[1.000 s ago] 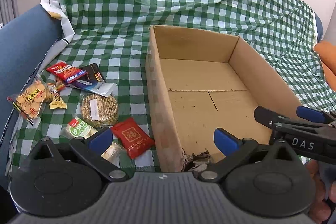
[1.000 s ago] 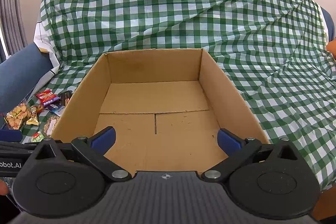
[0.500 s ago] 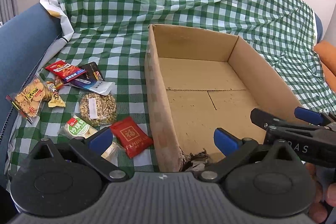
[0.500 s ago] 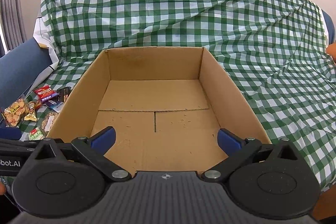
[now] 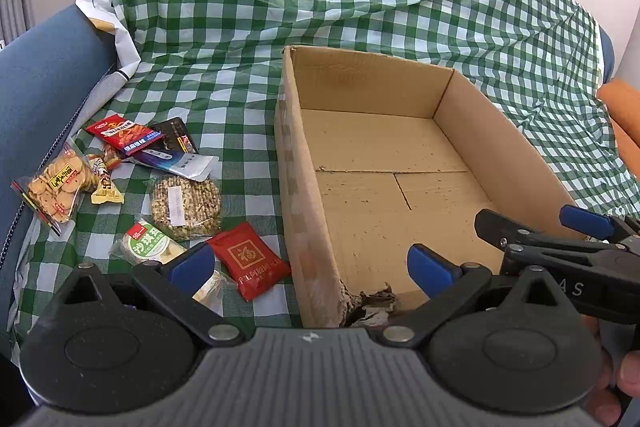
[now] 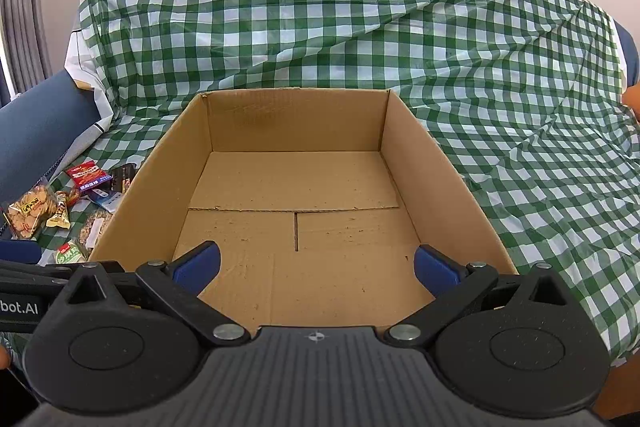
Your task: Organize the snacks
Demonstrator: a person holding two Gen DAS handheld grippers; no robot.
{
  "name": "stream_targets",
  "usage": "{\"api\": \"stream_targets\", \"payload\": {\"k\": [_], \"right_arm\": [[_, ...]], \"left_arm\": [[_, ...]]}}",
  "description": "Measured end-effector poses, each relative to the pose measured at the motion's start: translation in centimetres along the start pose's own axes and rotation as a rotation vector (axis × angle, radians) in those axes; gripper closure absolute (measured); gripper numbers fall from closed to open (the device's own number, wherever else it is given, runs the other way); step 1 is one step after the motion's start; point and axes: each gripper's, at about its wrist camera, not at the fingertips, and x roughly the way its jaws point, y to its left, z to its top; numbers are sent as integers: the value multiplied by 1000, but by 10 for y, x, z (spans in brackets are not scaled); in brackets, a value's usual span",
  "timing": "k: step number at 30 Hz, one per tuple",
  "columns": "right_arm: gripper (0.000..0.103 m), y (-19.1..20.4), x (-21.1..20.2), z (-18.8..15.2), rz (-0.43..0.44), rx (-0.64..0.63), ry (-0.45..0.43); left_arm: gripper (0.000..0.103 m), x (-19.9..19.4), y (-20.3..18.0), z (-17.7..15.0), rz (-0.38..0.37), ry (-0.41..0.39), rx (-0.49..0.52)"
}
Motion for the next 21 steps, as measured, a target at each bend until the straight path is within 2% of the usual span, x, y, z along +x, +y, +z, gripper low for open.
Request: {"api": "stream_targets", "payload": {"k": [13,17,21], "right_arm": [[1,1,0,-1,-12,-2,-6],[2,3,-2,0,-23,-16,-23],[6,4,-3,0,-30,-21,-42]], "left_arm": [[1,1,-2,4,-4,-29,15],[6,-1,-3,4,-5,-56,31],[15,-4,-5,3,0,-90,38]]}}
